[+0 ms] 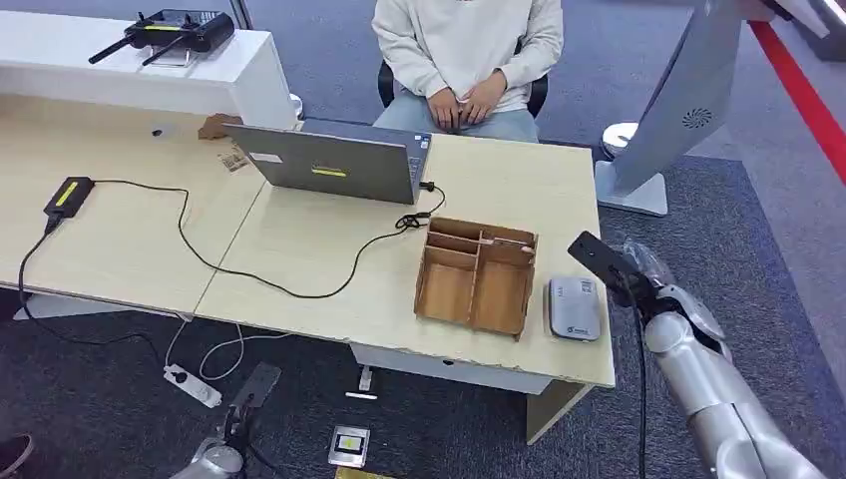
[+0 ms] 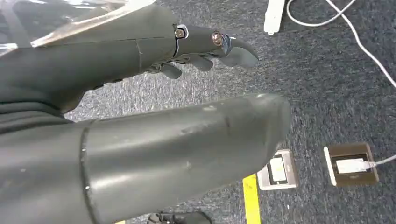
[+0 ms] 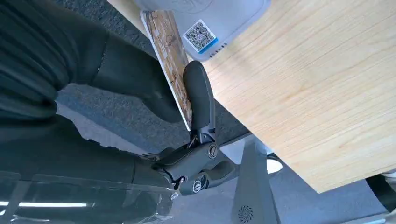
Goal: Pass the card to the sensor for recognition and then transmit it.
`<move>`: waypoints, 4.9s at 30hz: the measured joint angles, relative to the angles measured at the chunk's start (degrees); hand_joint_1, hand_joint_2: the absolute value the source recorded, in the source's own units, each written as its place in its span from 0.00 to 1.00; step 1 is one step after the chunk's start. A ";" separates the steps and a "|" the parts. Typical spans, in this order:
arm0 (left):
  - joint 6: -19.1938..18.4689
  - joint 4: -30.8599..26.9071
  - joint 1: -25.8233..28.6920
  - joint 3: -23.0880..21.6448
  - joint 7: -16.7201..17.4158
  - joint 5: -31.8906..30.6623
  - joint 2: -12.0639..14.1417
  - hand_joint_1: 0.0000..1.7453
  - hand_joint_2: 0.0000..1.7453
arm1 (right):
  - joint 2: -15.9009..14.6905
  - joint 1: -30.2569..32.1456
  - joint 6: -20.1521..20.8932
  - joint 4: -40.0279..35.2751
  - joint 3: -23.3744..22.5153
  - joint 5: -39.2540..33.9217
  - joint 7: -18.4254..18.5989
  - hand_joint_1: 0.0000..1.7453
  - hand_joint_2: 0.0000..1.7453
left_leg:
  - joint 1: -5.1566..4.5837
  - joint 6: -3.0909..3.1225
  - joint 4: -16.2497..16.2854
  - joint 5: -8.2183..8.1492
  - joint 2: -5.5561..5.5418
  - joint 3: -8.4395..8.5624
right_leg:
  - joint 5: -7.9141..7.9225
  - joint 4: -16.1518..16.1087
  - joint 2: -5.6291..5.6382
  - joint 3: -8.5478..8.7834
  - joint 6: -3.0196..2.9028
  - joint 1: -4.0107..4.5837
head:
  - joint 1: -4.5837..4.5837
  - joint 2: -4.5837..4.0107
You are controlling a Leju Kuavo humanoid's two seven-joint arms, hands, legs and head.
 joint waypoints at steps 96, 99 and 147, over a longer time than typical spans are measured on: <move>1.44 1.29 -0.59 0.87 -0.31 0.18 -1.60 0.00 0.00 | 5.33 4.13 7.37 -11.23 0.98 -0.37 3.78 1.00 1.00 | 0.01 0.00 0.00 0.01 0.00 -0.01 | 0.00 0.01 -0.02 0.02 0.00 0.01 | 0.00 0.00; 1.33 1.29 -0.39 0.98 -0.11 0.35 -1.38 0.00 0.00 | 5.14 3.48 7.12 -10.75 0.98 -0.15 3.65 1.00 1.00 | 0.01 0.00 0.00 0.01 0.01 0.00 | 0.00 0.01 -0.02 0.02 0.00 0.00 | 0.02 0.00; -0.50 1.27 -0.04 0.81 1.88 -0.33 -0.02 0.00 0.00 | 1.86 5.53 10.60 -9.46 1.03 3.00 5.05 1.00 1.00 | 0.00 0.00 0.00 0.01 0.01 0.01 | 0.00 0.00 -0.02 0.01 0.00 0.00 | 0.00 0.00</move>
